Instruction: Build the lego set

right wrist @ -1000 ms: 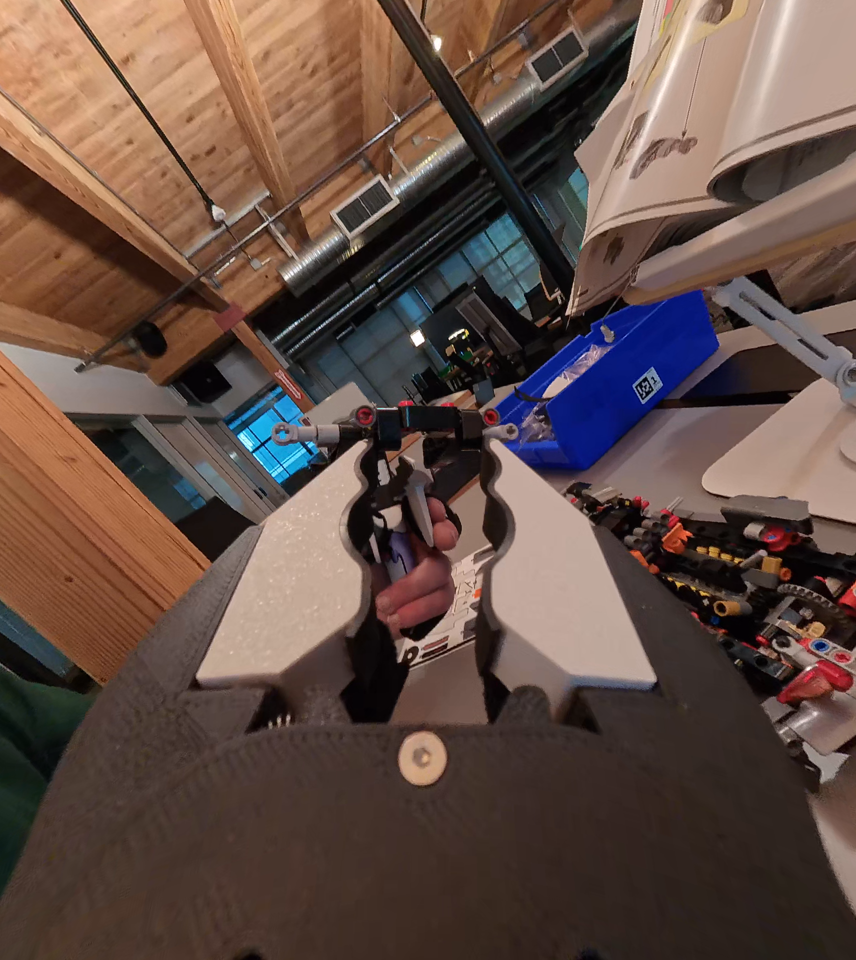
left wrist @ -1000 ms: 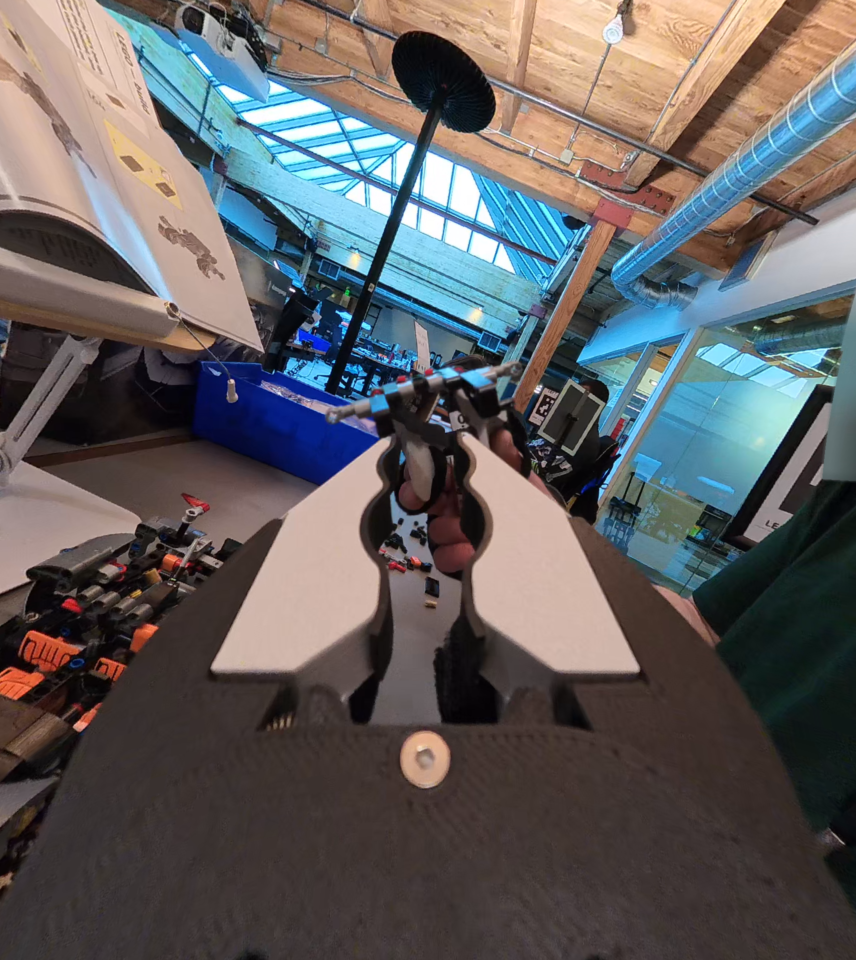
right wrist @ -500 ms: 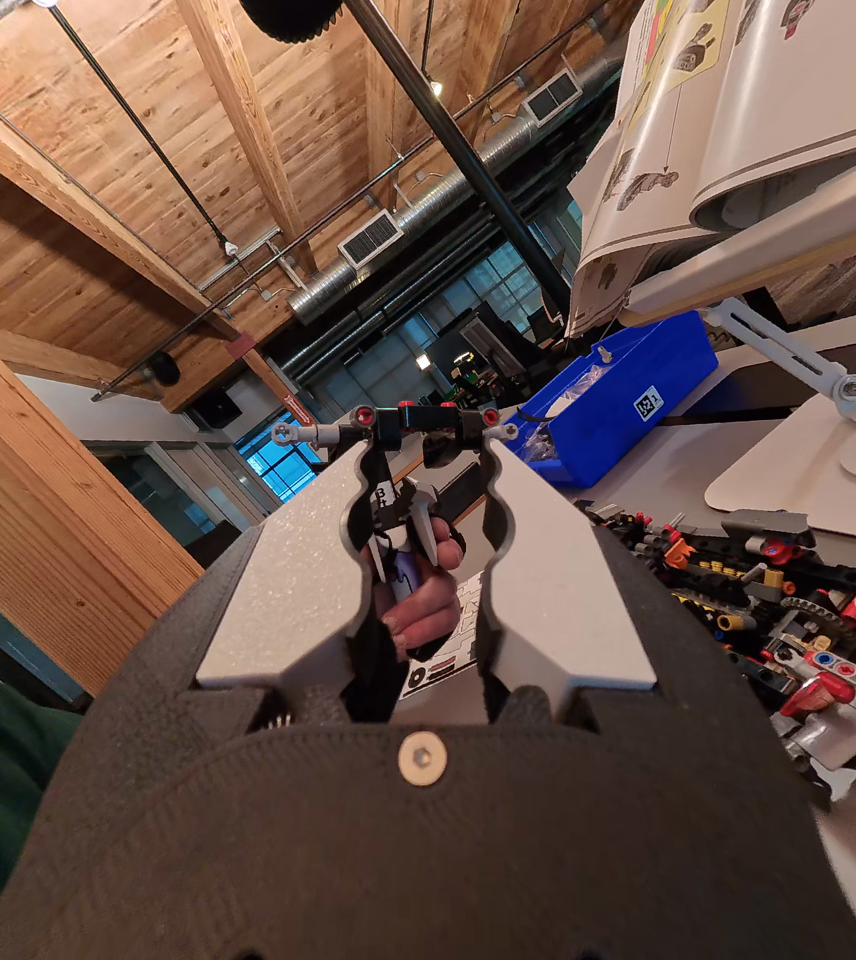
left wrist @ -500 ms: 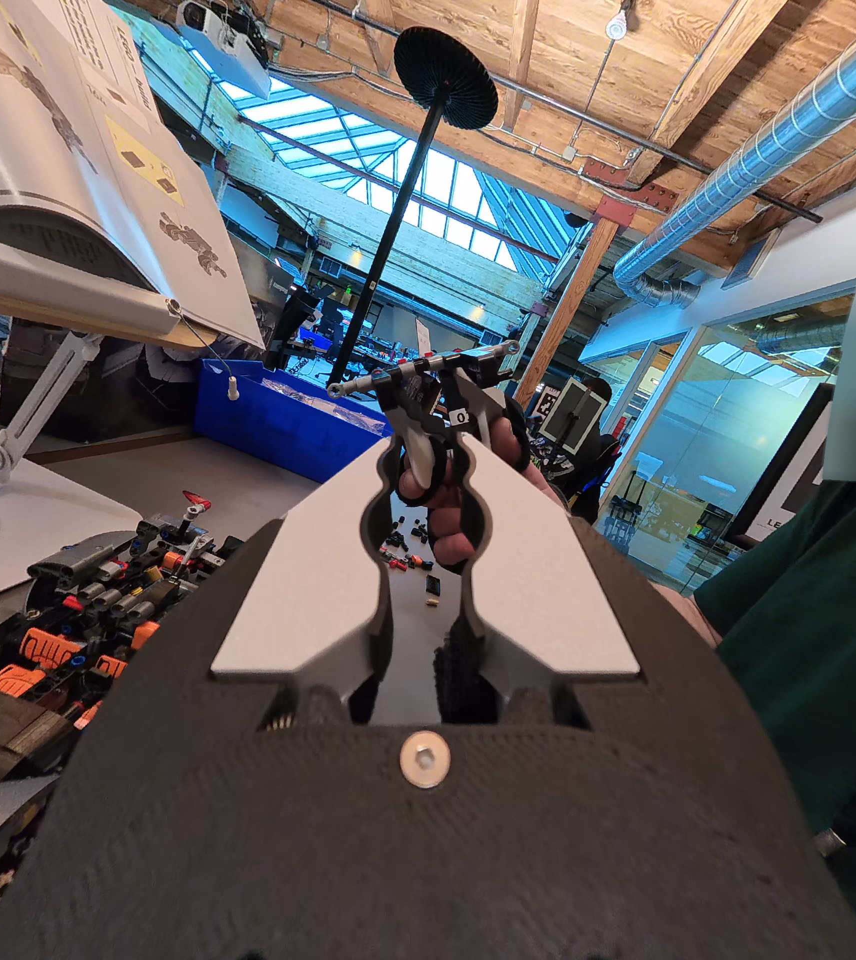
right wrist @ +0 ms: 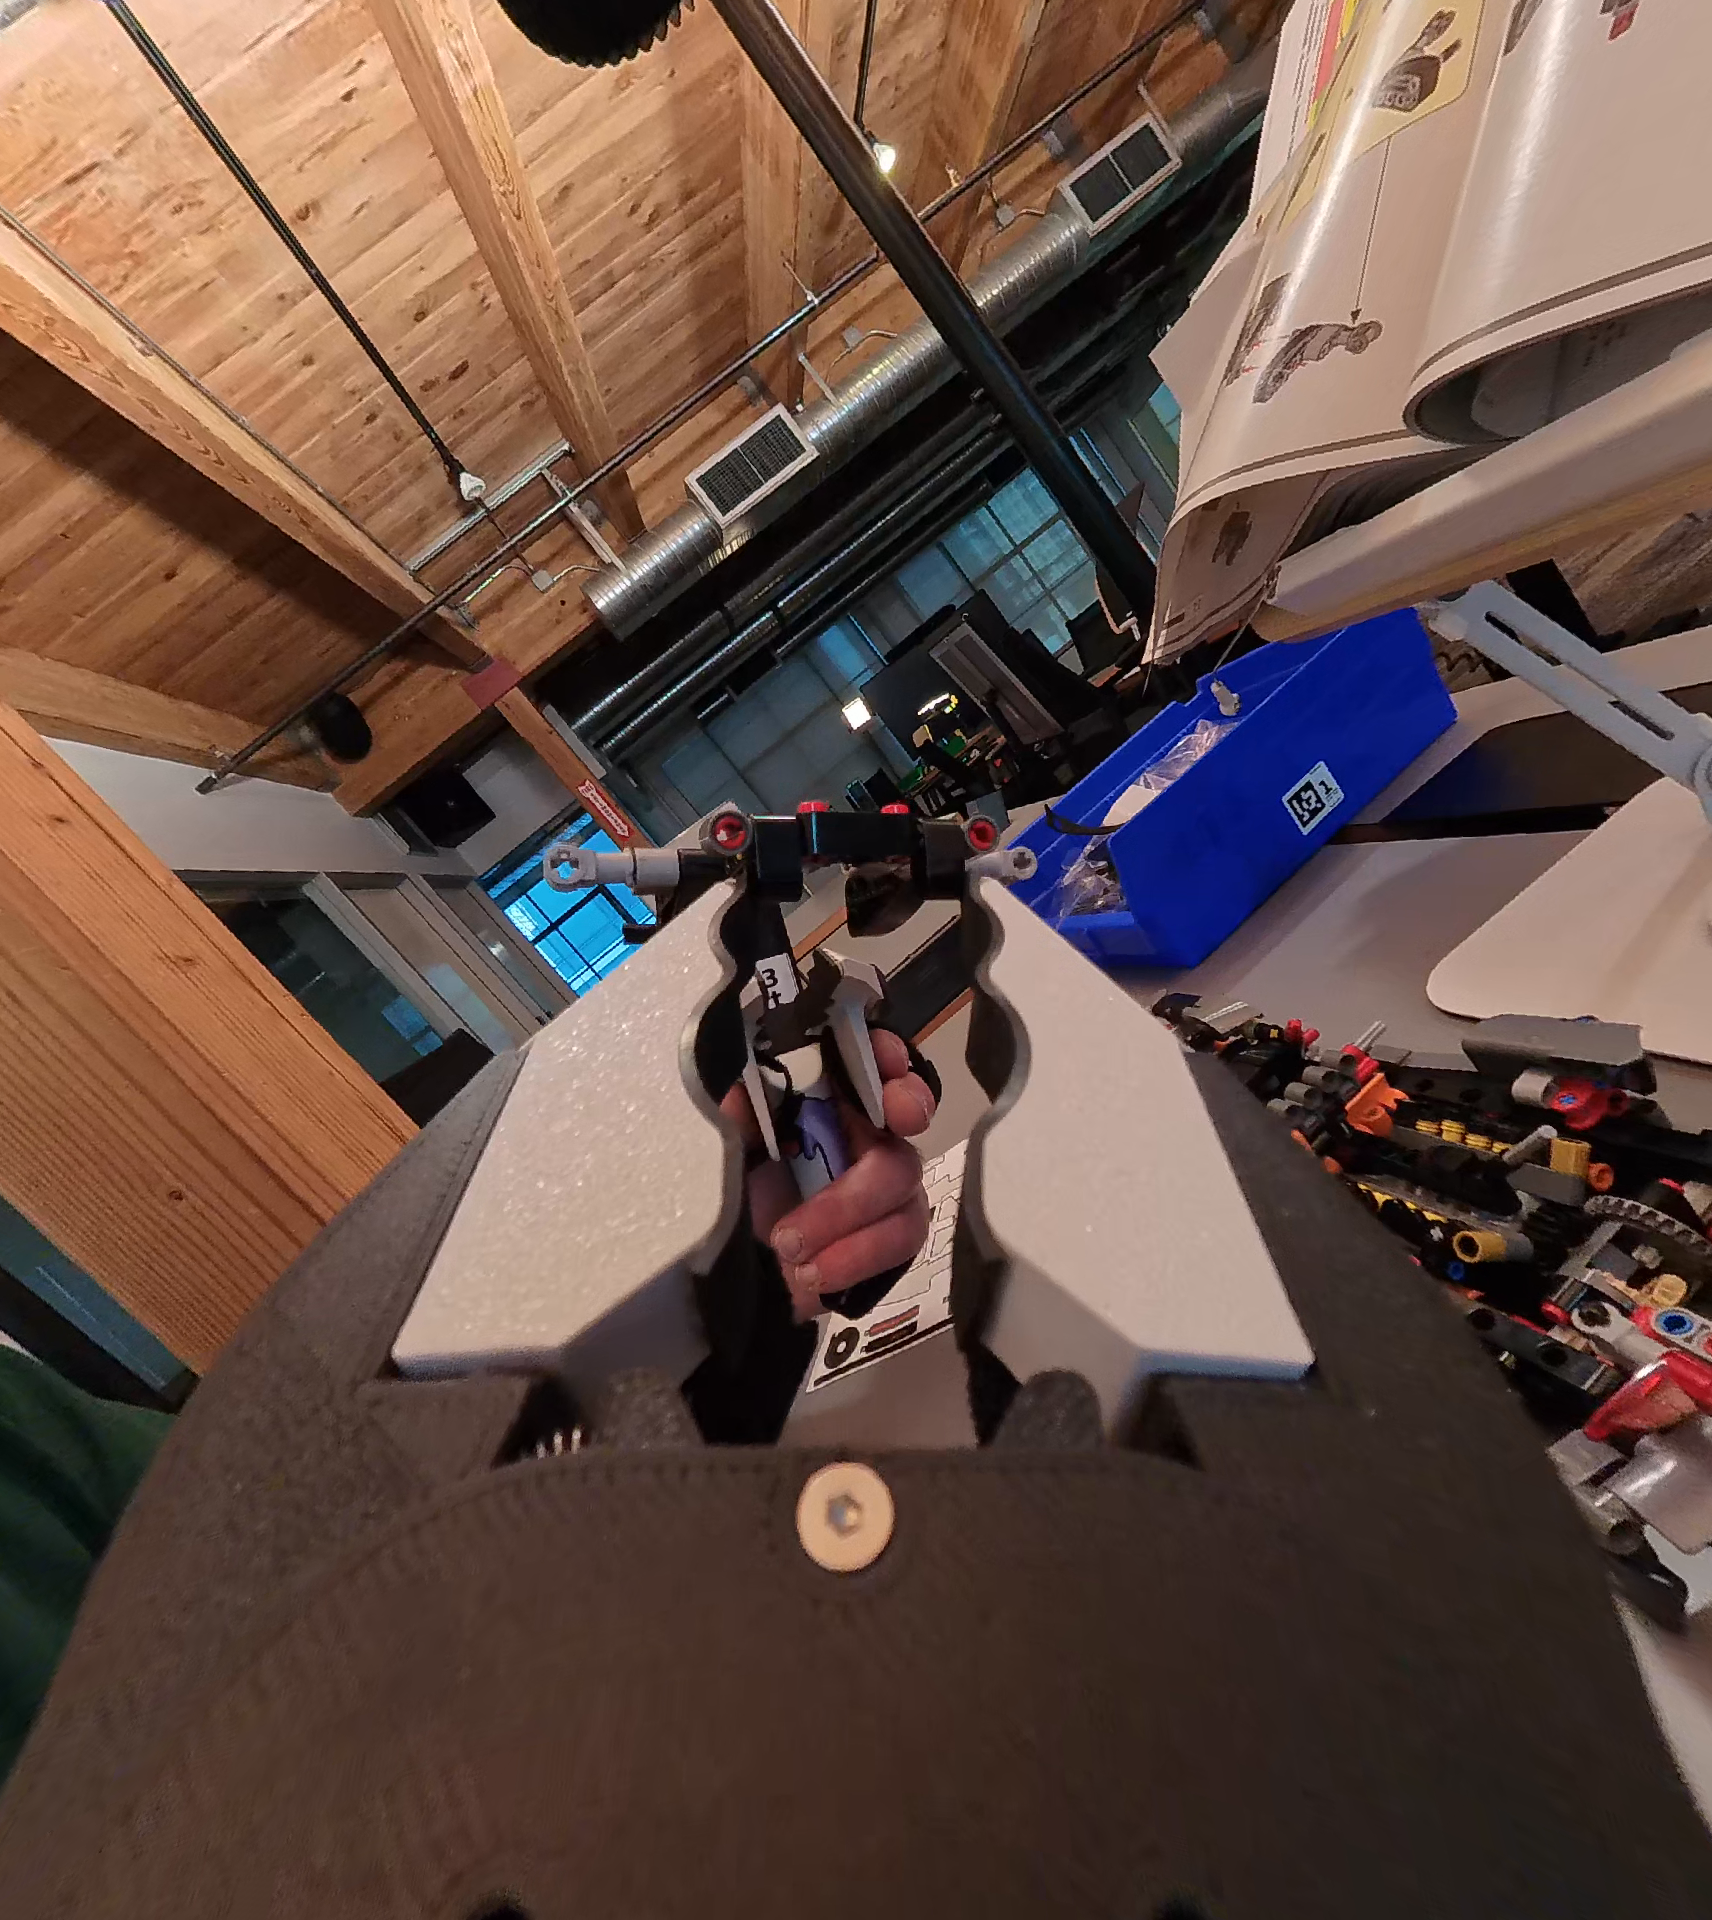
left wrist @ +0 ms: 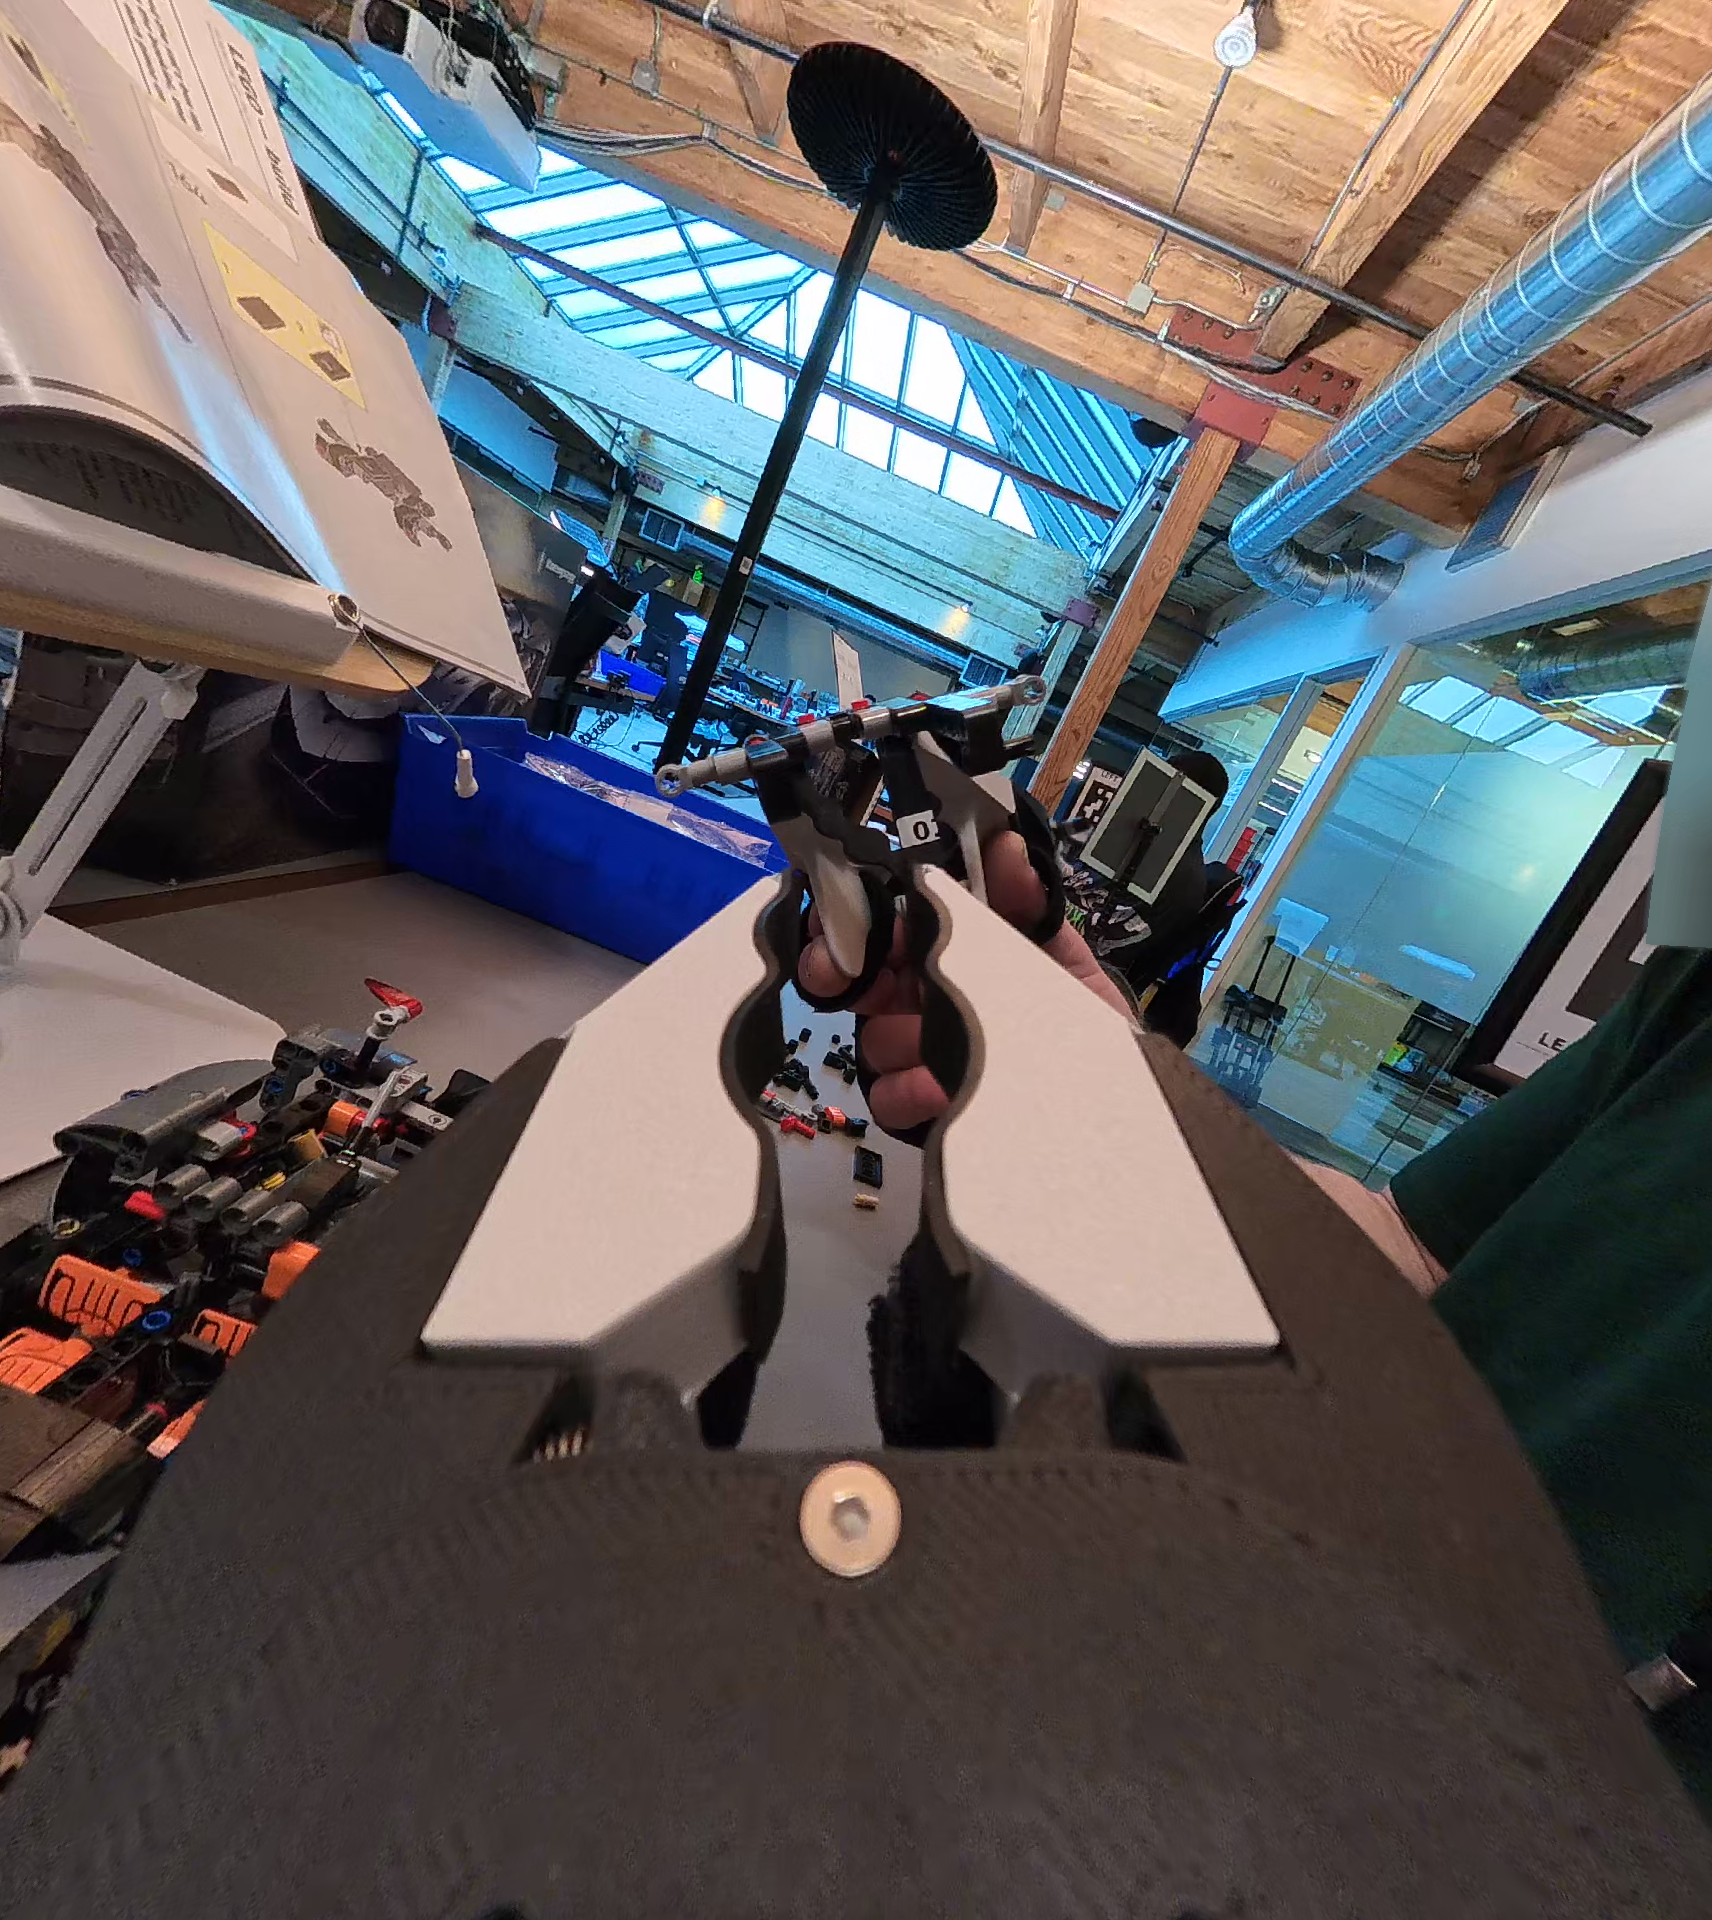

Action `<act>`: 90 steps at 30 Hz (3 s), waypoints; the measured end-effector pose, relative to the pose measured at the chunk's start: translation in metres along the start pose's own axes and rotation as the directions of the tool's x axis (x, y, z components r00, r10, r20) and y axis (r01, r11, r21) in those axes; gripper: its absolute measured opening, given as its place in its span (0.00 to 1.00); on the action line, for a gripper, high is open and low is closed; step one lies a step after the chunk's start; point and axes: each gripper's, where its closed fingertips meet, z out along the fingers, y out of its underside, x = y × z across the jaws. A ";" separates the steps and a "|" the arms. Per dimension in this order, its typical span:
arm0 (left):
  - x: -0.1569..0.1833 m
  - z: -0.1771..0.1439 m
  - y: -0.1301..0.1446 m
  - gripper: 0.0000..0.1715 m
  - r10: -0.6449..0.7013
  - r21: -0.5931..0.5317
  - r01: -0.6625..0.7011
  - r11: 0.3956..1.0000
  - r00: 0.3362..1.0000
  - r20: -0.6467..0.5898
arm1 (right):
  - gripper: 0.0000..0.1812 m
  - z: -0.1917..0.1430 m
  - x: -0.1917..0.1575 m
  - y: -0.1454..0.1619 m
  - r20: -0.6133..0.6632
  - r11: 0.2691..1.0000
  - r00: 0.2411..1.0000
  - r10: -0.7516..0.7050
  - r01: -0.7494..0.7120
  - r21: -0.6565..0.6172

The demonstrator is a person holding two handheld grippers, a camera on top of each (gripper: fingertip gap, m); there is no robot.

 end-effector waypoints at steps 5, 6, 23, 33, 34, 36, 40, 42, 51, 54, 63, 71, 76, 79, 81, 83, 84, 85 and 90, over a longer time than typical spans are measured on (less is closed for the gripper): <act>0.000 0.000 0.000 0.10 0.001 -0.002 -0.001 1.000 1.000 0.001 | 0.21 0.001 0.000 0.001 0.001 1.000 1.000 0.004 -0.004 -0.002; 0.000 0.000 0.000 0.10 0.001 -0.001 -0.001 1.000 1.000 0.002 | 0.21 0.001 0.000 0.001 0.002 1.000 1.000 0.005 -0.005 -0.002; -0.001 0.001 0.002 0.10 0.001 -0.007 -0.001 1.000 1.000 0.004 | 0.20 0.001 -0.001 0.000 0.022 1.000 1.000 0.013 -0.013 0.006; -0.002 0.001 0.002 0.10 -0.002 -0.010 0.002 1.000 1.000 0.005 | 0.21 0.001 -0.001 0.000 0.025 1.000 1.000 0.017 -0.017 0.007; -0.002 0.001 0.002 0.10 -0.001 -0.011 0.001 1.000 1.000 0.005 | 0.21 0.001 -0.001 0.000 0.025 1.000 1.000 0.017 -0.017 0.007; -0.001 0.001 0.003 0.10 0.000 -0.011 0.000 1.000 1.000 0.005 | 0.21 0.001 -0.002 0.000 0.025 1.000 1.000 0.016 -0.017 0.007; -0.002 0.001 0.003 0.11 0.000 -0.012 0.000 1.000 1.000 0.006 | 0.20 0.001 -0.001 0.001 0.026 1.000 1.000 0.018 -0.018 0.007; -0.002 0.001 0.003 0.11 0.000 -0.012 0.000 1.000 1.000 0.005 | 0.20 0.001 -0.001 0.001 0.026 1.000 0.999 0.019 -0.019 0.007; -0.001 0.002 0.004 0.11 0.004 -0.018 -0.004 1.000 1.000 0.005 | 0.20 0.004 -0.005 0.003 0.046 1.000 0.999 0.018 -0.018 -0.006; -0.001 0.004 0.005 0.12 0.019 -0.022 -0.018 1.000 1.000 0.012 | 0.21 0.008 -0.007 0.007 0.060 1.000 0.998 0.021 -0.019 -0.021; 0.003 0.006 0.002 0.14 0.025 -0.008 -0.025 1.000 1.000 0.001 | 0.21 0.019 -0.021 0.020 0.115 0.998 0.993 0.023 -0.015 -0.069; 0.006 0.006 0.000 0.15 0.030 -0.002 -0.030 1.000 1.000 -0.005 | 0.21 0.024 -0.022 0.023 0.116 0.997 0.993 0.023 -0.014 -0.081; 0.005 0.004 -0.002 0.14 0.036 0.004 -0.036 0.999 0.999 -0.001 | 0.21 0.031 -0.023 0.024 0.128 0.996 0.991 0.029 -0.017 -0.087; 0.005 0.002 -0.004 0.14 0.042 0.010 -0.042 0.999 0.999 0.004 | 0.21 0.035 -0.024 0.026 0.141 0.996 0.989 0.035 -0.023 -0.089; 0.004 0.001 -0.006 0.14 0.045 0.014 -0.046 0.999 0.999 0.009 | 0.21 0.038 -0.024 0.026 0.147 0.996 0.988 0.041 -0.028 -0.088; 0.004 -0.001 -0.007 0.14 0.047 0.018 -0.047 0.999 0.999 0.013 | 0.21 0.040 -0.024 0.027 0.156 0.995 0.987 0.046 -0.032 -0.089; 0.003 -0.001 -0.008 0.14 0.048 0.021 -0.048 0.999 0.999 0.015 | 0.20 0.042 -0.025 0.027 0.160 0.995 0.986 0.048 -0.034 -0.090; 0.002 -0.002 -0.009 0.14 0.049 0.023 -0.049 0.999 0.999 0.018 | 0.21 0.043 -0.026 0.028 0.167 0.995 0.985 0.051 -0.036 -0.090; 0.001 -0.006 -0.013 0.14 0.053 0.036 -0.054 0.998 0.998 0.029 | 0.20 0.048 -0.023 0.026 0.165 0.996 0.984 0.060 -0.049 -0.072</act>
